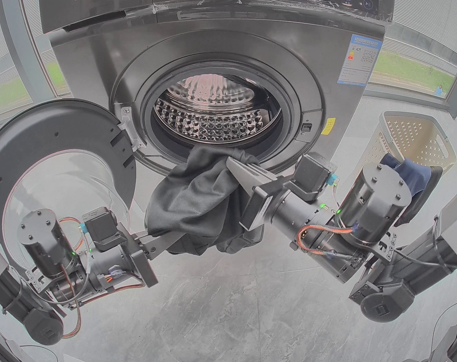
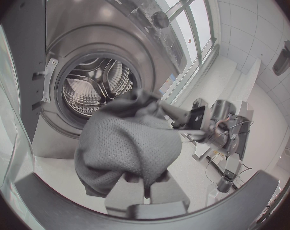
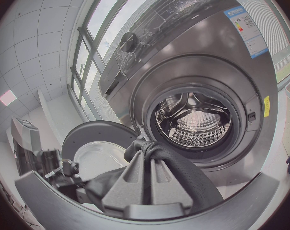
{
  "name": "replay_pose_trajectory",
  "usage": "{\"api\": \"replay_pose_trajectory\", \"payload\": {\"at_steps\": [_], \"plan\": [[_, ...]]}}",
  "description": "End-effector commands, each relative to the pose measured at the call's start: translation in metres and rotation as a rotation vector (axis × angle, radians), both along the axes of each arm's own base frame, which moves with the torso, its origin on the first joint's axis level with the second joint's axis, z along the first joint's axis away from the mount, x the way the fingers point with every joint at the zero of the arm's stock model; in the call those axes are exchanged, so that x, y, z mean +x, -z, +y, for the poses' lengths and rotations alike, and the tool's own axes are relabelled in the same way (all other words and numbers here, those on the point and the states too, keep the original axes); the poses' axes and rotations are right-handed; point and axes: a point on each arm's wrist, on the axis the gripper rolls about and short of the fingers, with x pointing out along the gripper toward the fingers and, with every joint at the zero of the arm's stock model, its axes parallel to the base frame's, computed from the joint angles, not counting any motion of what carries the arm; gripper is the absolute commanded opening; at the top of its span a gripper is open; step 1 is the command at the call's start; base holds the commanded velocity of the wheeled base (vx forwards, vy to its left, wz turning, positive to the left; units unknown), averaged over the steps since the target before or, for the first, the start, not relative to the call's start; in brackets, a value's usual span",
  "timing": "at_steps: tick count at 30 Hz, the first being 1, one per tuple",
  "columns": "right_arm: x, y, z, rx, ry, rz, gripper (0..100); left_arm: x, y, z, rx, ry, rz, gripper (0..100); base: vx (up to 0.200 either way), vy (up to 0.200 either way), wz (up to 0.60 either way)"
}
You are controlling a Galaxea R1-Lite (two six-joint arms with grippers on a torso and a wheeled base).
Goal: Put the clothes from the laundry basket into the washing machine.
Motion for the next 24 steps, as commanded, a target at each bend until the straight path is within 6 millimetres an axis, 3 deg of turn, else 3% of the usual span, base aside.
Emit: {"api": "replay_pose_trajectory", "payload": {"at_steps": [1, 5, 6, 13, 24], "plan": [[0.003, 0.03, 0.001, -0.062, 0.003, 0.054, 0, -0.021, -0.022, 0.006, -0.048, 0.017, -0.084, 0, 0.0, 0.0, 0.0], [0.004, 0.036, 0.002, -0.071, 0.003, 0.06, 0, -0.022, -0.028, 0.004, -0.064, 0.022, -0.107, 0, 0.0, 0.0, 0.0], [0.005, 0.037, 0.003, -0.074, 0.003, 0.062, 100, -0.021, -0.029, 0.004, -0.065, 0.022, -0.109, 0, 0.0, 0.0, 0.0], [0.005, 0.051, 0.001, -0.119, 0.01, 0.086, 100, -0.013, -0.039, -0.001, -0.097, -0.039, -0.147, 0, 0.0, 0.0, 0.0], [0.009, 0.066, -0.002, -0.176, 0.032, 0.084, 100, -0.008, -0.039, -0.003, -0.098, -0.053, -0.146, 0, 0.0, 0.0, 0.0]]}}
